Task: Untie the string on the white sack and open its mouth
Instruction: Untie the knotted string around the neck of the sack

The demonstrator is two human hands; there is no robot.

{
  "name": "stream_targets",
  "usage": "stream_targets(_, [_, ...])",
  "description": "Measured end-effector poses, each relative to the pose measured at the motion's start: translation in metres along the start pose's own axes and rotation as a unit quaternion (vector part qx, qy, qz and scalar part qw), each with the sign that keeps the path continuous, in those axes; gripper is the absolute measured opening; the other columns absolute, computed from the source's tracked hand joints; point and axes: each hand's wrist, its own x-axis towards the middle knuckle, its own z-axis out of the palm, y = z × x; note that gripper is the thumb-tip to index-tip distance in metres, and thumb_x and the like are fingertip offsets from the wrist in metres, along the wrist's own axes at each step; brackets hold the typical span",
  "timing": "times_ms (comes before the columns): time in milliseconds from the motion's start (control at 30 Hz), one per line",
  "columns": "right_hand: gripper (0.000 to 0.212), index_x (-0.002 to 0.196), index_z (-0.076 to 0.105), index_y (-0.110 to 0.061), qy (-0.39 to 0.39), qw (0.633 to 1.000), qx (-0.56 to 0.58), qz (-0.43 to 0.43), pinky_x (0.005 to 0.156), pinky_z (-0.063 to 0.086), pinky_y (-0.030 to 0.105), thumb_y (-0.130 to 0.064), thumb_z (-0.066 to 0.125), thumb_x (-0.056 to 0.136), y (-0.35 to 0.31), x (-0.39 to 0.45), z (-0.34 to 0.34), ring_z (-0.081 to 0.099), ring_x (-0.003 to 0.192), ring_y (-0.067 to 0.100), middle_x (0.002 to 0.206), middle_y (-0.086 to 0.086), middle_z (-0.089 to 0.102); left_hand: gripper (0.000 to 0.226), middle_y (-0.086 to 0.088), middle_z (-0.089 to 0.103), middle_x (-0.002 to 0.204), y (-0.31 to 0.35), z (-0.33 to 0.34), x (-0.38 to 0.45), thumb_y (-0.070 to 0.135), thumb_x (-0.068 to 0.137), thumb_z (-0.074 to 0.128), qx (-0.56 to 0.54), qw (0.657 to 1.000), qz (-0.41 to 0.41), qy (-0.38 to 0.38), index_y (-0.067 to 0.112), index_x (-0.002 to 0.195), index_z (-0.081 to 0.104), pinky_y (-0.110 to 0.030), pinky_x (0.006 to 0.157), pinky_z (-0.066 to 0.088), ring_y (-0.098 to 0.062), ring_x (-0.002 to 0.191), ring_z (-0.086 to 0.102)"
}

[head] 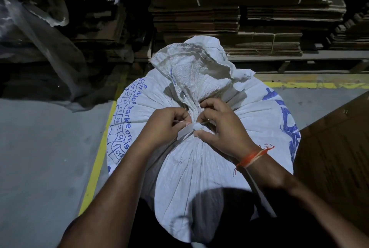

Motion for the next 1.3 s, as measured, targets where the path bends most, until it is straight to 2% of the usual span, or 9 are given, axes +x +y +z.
stream_targets(133, [0.026, 0.089, 0.071, -0.015, 0.060, 0.995, 0.058, 0.050, 0.083, 0.051, 0.012, -0.031, 0.087, 0.075, -0.006, -0.008, 0.006, 0.062, 0.101, 0.005, 0.128, -0.007, 0.054, 0.006, 0.004, 0.077, 0.076, 0.001, 0.000, -0.001, 0.018, 0.085, 0.082, -0.067, 0.998, -0.023, -0.004, 0.021, 0.084, 0.076, -0.031, 0.069, 0.055, -0.007, 0.069, 0.068])
stream_targets(300, [0.020, 0.083, 0.070, -0.013, 0.095, 0.991, 0.039, 0.080, 0.082, 0.045, 0.006, -0.023, 0.086, 0.076, -0.008, -0.015, 0.016, 0.063, 0.099, 0.006, 0.132, -0.003, 0.055, 0.009, 0.005, 0.077, 0.079, 0.000, -0.001, 0.000, 0.028, 0.085, 0.083, -0.064, 0.998, -0.025, -0.004, 0.022, 0.083, 0.076, -0.030, 0.072, 0.056, -0.006, 0.071, 0.067])
stream_targets(467, [0.017, 0.084, 0.072, -0.018, 0.113, 0.986, 0.087, 0.087, 0.087, 0.054, 0.015, -0.023, 0.086, 0.075, -0.008, -0.015, 0.016, 0.060, 0.109, -0.001, 0.128, -0.007, 0.054, 0.009, 0.005, 0.076, 0.077, 0.000, -0.001, 0.002, 0.030, 0.078, 0.080, -0.083, 0.996, -0.032, -0.014, 0.023, 0.082, 0.076, -0.036, 0.073, 0.059, -0.007, 0.072, 0.068])
stream_targets(567, [0.019, 0.087, 0.073, -0.020, 0.115, 0.985, 0.097, 0.088, 0.088, 0.055, 0.016, -0.023, 0.087, 0.075, -0.009, -0.015, 0.015, 0.060, 0.111, -0.001, 0.124, -0.009, 0.054, 0.006, 0.004, 0.076, 0.076, 0.000, -0.001, 0.003, 0.025, 0.080, 0.081, -0.088, 0.995, -0.040, -0.024, 0.022, 0.081, 0.076, -0.032, 0.069, 0.057, -0.006, 0.068, 0.067])
stream_targets(733, [0.016, 0.085, 0.073, -0.021, 0.133, 0.982, 0.084, 0.104, 0.081, 0.058, 0.025, -0.021, 0.085, 0.074, -0.011, -0.016, 0.020, 0.062, 0.098, 0.007, 0.105, -0.009, 0.055, 0.019, 0.010, 0.074, 0.078, 0.004, 0.000, 0.005, 0.013, 0.092, 0.072, -0.013, 0.999, -0.038, -0.020, 0.028, 0.081, 0.074, -0.013, 0.065, 0.046, -0.004, 0.075, 0.067])
stream_targets(833, [0.015, 0.083, 0.072, -0.023, 0.129, 0.981, 0.084, 0.121, 0.076, 0.058, 0.032, -0.021, 0.084, 0.074, -0.013, -0.017, 0.024, 0.065, 0.083, 0.006, 0.087, -0.011, 0.063, 0.014, 0.006, 0.077, 0.084, 0.004, 0.000, 0.005, 0.014, 0.093, 0.070, -0.004, 0.999, -0.043, -0.030, 0.023, 0.085, 0.076, -0.021, 0.073, 0.052, -0.008, 0.082, 0.071])
stream_targets(900, [0.016, 0.083, 0.071, -0.024, 0.127, 0.979, 0.087, 0.132, 0.073, 0.057, 0.031, -0.022, 0.084, 0.074, -0.013, -0.018, 0.026, 0.065, 0.080, 0.006, 0.082, -0.010, 0.066, 0.011, 0.004, 0.078, 0.084, 0.004, 0.000, 0.004, 0.015, 0.093, 0.070, -0.005, 0.998, -0.045, -0.032, 0.021, 0.088, 0.078, -0.026, 0.077, 0.053, -0.010, 0.083, 0.071])
stream_targets(1133, [0.019, 0.088, 0.069, -0.027, 0.119, 0.978, 0.091, 0.147, 0.070, 0.054, 0.032, -0.026, 0.082, 0.074, -0.013, -0.020, 0.028, 0.063, 0.080, 0.013, 0.080, -0.006, 0.069, 0.010, 0.004, 0.079, 0.084, 0.004, 0.001, 0.004, 0.016, 0.093, 0.071, -0.006, 0.999, -0.043, -0.031, 0.020, 0.088, 0.079, -0.023, 0.074, 0.052, -0.008, 0.082, 0.070])
stream_targets(1300, [0.015, 0.085, 0.071, -0.026, 0.107, 0.979, 0.106, 0.139, 0.067, 0.050, 0.020, -0.022, 0.082, 0.076, -0.012, -0.017, 0.025, 0.063, 0.076, 0.012, 0.078, -0.008, 0.069, 0.008, 0.006, 0.077, 0.080, 0.004, 0.001, 0.004, 0.017, 0.092, 0.073, -0.008, 0.999, -0.044, -0.027, 0.019, 0.087, 0.079, -0.022, 0.071, 0.050, -0.007, 0.080, 0.069])
